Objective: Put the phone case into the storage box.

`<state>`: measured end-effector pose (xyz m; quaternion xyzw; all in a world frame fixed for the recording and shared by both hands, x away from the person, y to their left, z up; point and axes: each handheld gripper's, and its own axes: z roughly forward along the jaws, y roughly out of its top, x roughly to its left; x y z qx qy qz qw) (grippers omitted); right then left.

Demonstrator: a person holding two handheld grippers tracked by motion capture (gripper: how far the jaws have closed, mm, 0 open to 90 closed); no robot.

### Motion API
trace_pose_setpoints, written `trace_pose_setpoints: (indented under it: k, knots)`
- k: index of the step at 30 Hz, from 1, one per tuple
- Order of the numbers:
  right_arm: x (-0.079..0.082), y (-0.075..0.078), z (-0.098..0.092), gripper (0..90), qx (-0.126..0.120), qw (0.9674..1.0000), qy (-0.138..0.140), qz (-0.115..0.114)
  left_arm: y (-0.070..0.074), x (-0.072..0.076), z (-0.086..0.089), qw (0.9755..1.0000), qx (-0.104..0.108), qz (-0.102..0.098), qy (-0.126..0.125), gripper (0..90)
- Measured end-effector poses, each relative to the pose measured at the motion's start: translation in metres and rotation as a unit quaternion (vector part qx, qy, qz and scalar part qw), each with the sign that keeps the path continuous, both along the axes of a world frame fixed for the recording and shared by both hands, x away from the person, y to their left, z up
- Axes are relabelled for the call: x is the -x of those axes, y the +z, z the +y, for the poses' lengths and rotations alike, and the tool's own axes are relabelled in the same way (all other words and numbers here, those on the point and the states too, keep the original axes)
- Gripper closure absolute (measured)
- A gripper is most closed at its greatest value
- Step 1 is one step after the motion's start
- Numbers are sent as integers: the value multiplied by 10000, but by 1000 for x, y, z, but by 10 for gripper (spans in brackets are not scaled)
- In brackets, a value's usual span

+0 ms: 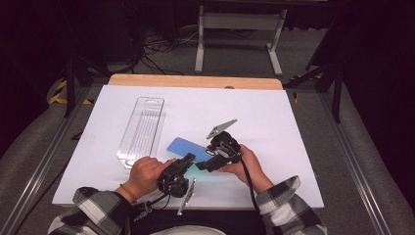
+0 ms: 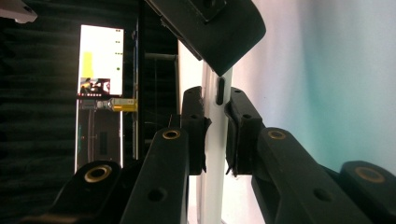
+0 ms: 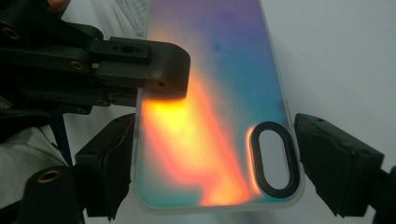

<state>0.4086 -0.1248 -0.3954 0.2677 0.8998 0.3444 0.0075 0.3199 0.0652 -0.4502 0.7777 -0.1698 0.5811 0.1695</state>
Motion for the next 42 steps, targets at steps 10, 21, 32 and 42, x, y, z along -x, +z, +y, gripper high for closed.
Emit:
trace_pose_setpoints:
  k: [10, 21, 32, 42]
  knots:
    - [1, 2, 0, 172, -70, 10000, -62, -24, 0, -1, 1, 10000, 58, -64, -9, 806]
    - [2, 6, -2, 167, -209, 9998, -13, -62, 5, 0, 3, 9998, 159, -88, -2, 810]
    - [6, 13, -5, 164, -257, 9996, 11, -105, 9, -1, 7, 9995, 305, -85, 26, 814]
    - [9, 17, -8, 167, -328, 9992, 88, -205, 13, -3, 10, 9989, 469, -40, -40, 814]
